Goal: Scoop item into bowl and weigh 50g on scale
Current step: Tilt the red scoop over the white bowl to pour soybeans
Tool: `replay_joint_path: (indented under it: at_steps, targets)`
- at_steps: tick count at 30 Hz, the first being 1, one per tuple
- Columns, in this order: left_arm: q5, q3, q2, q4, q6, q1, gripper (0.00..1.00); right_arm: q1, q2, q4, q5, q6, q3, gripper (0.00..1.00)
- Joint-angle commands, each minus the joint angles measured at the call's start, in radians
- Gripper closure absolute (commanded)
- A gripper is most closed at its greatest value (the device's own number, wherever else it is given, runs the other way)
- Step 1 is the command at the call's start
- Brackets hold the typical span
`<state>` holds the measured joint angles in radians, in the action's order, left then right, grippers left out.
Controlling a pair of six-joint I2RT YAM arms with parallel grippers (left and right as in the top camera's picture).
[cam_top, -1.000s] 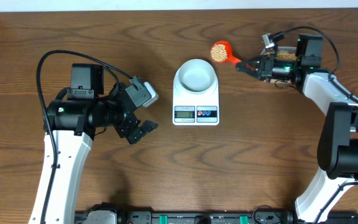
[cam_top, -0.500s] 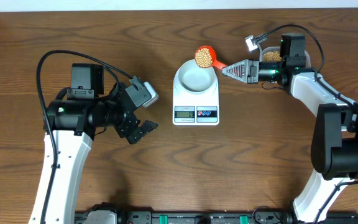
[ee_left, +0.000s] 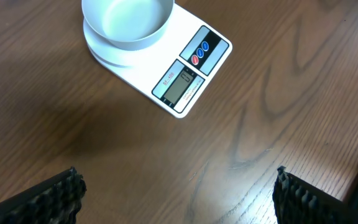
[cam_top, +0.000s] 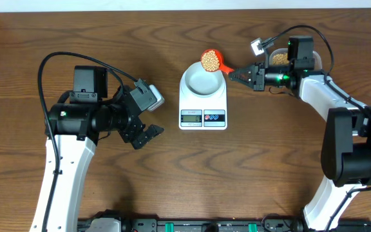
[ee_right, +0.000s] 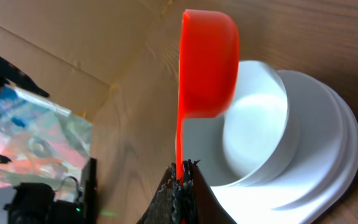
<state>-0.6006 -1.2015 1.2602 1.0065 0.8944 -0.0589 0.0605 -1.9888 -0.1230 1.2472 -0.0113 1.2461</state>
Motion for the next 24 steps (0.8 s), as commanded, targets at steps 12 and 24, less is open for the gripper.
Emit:
replay_joint_path:
  at_steps: [12, 24]
  targets:
    - [-0.017, -0.027, -0.006, 0.002, -0.001, 0.005, 0.01, 0.014, -0.004, -0.03, -0.146, -0.182, -0.004, 0.99]
    - [-0.017, -0.027, -0.006, 0.002, -0.001, 0.005, 0.01, 0.02, -0.004, -0.026, -0.145, -0.223, -0.004, 0.99]
